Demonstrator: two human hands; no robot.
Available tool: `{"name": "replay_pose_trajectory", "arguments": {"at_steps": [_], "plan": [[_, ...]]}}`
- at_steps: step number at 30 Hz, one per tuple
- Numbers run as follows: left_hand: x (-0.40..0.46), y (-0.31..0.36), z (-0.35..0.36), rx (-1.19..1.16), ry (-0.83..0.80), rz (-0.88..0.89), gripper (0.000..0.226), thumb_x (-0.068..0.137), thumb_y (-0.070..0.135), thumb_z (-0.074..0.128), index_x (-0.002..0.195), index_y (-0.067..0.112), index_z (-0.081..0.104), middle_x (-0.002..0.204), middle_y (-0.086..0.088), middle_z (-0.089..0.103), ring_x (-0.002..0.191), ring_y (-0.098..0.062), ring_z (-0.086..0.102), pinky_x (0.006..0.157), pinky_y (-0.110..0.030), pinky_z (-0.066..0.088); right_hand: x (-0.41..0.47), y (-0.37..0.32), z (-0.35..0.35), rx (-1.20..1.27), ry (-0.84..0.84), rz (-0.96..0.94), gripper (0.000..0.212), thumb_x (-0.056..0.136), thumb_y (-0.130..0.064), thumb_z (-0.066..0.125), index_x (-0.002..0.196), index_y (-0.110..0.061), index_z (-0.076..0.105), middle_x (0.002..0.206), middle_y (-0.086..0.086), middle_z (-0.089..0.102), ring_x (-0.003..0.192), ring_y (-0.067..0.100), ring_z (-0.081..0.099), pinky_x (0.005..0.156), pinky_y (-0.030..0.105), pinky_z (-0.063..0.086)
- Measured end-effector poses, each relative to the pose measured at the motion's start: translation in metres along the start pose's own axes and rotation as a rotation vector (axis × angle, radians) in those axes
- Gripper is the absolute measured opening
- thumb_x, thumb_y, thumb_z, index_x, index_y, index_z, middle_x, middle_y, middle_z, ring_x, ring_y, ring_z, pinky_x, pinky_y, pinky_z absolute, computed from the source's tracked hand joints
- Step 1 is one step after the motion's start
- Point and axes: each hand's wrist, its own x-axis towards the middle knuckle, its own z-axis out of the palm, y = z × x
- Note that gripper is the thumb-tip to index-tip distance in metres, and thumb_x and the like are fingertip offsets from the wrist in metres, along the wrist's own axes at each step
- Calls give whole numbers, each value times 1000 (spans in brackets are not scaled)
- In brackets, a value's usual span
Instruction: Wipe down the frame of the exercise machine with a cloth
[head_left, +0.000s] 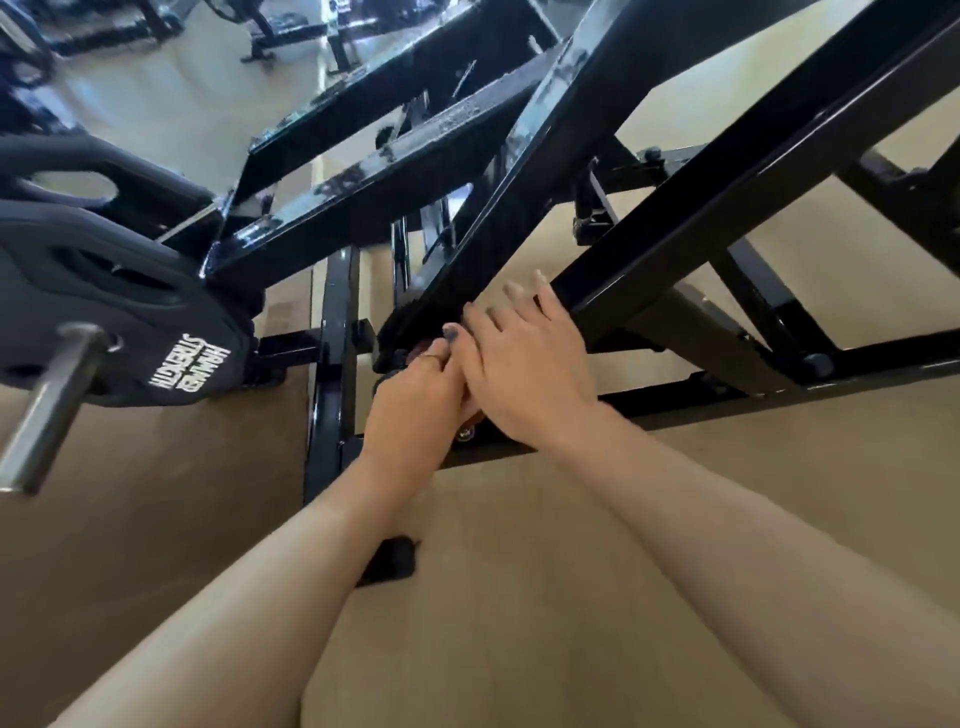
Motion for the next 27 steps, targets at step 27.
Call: {"name": "replay_pose_trajectory", "arguments": {"at_steps": [27], "plan": [[-46,-78,61,-733,112,-735,21,107,24,49,126,19,58,107,3,64,104,-18,62,90,-35,51,7,-10,18,-457,-94,4,76,109,-47,5,124,-3,65,126,18,62,127,39,48,121,52,21]]}}
